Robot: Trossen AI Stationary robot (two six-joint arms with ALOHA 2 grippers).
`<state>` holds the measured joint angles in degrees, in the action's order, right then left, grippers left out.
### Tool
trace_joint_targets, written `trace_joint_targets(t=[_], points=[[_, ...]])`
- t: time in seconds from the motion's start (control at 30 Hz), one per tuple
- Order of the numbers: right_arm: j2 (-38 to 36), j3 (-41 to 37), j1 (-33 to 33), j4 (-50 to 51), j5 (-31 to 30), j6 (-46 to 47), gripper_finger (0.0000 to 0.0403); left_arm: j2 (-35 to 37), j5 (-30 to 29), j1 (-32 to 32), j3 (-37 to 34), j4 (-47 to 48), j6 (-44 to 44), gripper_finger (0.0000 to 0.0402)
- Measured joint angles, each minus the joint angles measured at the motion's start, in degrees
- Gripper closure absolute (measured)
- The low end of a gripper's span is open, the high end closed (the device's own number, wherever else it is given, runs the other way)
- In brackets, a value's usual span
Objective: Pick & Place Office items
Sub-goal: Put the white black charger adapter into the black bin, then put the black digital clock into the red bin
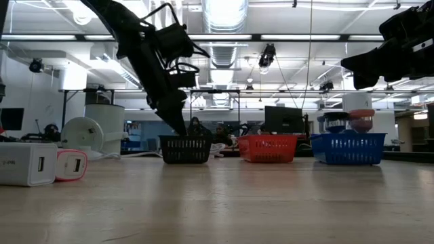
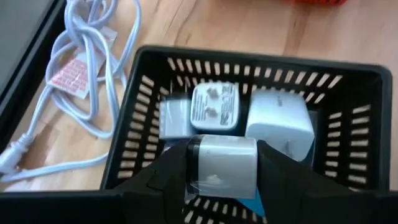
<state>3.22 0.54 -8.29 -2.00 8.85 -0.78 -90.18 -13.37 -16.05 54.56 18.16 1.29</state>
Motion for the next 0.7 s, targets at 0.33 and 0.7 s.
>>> trace_joint_targets(t=[0.33,0.7], points=[[0.02,0.0,0.01,0.07,0.01,0.09,0.0394,-2.55,-0.03,-0.01,0.66,-0.16,-1.15,0.0243],[0.02,0.0,0.0,0.09,0.01,-0.05,0.0394,-1.55,-0.02,0.01,1.27,0.31,-2.81,0.011]])
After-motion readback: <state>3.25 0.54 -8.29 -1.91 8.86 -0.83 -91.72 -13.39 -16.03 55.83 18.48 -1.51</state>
